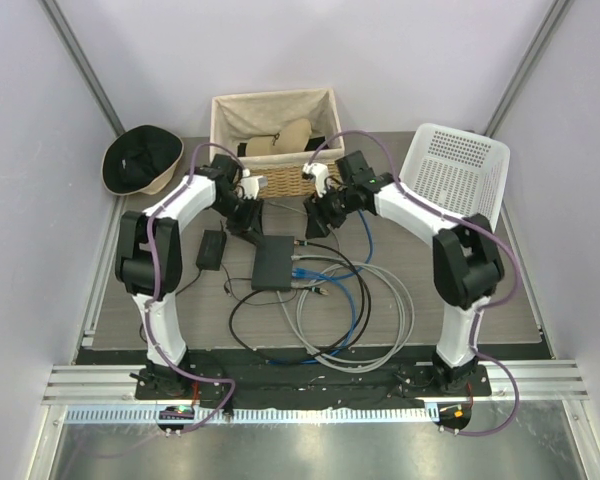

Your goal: Pull the plug from the switch port

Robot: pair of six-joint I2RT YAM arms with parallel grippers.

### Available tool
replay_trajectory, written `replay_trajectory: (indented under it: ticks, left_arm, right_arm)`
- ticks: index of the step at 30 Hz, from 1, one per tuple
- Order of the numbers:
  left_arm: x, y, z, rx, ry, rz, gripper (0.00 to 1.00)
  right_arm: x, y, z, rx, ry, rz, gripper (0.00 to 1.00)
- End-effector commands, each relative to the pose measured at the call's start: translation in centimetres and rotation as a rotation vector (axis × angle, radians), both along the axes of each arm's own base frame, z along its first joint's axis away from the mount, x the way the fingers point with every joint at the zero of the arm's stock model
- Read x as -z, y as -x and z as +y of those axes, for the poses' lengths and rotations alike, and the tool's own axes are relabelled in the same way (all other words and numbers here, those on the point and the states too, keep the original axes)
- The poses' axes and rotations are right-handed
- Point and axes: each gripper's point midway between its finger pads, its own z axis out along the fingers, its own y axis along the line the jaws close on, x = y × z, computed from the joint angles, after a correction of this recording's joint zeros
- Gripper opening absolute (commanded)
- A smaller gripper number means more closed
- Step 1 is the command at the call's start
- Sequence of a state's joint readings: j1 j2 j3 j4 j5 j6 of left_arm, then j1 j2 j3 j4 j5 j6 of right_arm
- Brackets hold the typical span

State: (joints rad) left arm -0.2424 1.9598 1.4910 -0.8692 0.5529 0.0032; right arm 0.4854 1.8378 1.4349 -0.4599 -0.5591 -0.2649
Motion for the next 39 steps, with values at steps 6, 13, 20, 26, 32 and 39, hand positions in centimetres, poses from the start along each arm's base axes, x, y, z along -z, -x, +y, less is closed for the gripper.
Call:
replay_trajectory:
  ticks: [6,13,20,26,32,39]
  left_arm:
    - [-1.5,1.2,-1.4,0.092,0.056,0.09,0.0]
    - [1.9,2.0,-0.2,0.108,-0.064,0.138,0.0]
    - [4.4,1.8,0.2,0.096,-0.104,0.175,0.0]
    - [5.2,2.1,0.4,0.096,-0.117,0.189,0.0]
    - [6.0,2.6,0.7,0.1,-0.135,0.202,0.0]
    - [7.0,2.7,1.2,0.131,-0.202,0.173,0.0]
  right_arm:
    - [2.5,-0.8,2.4,-0.047,-0.101,0.25,0.59]
    - [1.2,-1.2,2.4,-0.13,-0.148,0.205,0.56]
    - [3.4,-2.1,1.3,-0.082,-0.062,0.147,0.55]
    - [3.9,-2.9,2.2,-0.055,-0.085,0.192,0.52]
    - [6.6,-3.0,2.6,-0.035,-0.083,0.281,0.51]
    - [7.7,-2.9,3.5,-0.015,-0.127,0.368,0.49]
